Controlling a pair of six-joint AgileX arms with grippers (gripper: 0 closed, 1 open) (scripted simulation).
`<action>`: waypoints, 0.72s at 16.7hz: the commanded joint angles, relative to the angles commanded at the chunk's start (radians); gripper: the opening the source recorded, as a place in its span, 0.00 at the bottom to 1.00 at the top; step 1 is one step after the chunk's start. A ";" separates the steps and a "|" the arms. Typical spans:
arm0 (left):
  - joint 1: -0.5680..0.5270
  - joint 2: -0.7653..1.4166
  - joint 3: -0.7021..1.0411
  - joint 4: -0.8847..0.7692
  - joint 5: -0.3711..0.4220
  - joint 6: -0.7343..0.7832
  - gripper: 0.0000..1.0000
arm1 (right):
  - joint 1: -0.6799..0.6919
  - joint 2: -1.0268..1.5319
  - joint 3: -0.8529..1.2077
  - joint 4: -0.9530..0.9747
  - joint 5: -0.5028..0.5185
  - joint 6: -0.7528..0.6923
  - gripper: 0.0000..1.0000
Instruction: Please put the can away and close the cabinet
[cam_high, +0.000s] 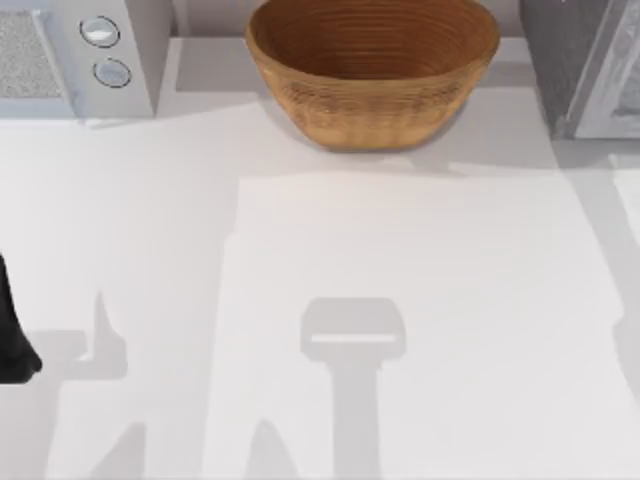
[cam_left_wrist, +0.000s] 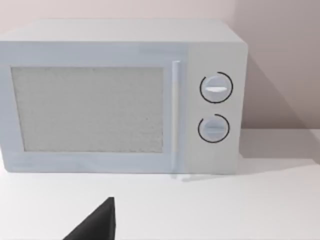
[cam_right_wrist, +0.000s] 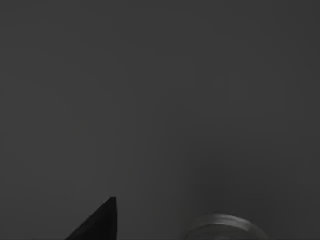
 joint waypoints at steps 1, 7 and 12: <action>0.000 0.000 0.000 0.000 0.000 0.000 1.00 | -0.004 -0.082 -0.092 0.031 -0.009 -0.006 1.00; 0.000 0.000 0.000 0.000 0.000 0.000 1.00 | -0.033 -0.652 -0.843 0.230 -0.058 -0.033 1.00; 0.000 0.000 0.000 0.000 0.000 0.000 1.00 | -0.056 -1.129 -1.567 0.377 -0.081 -0.032 1.00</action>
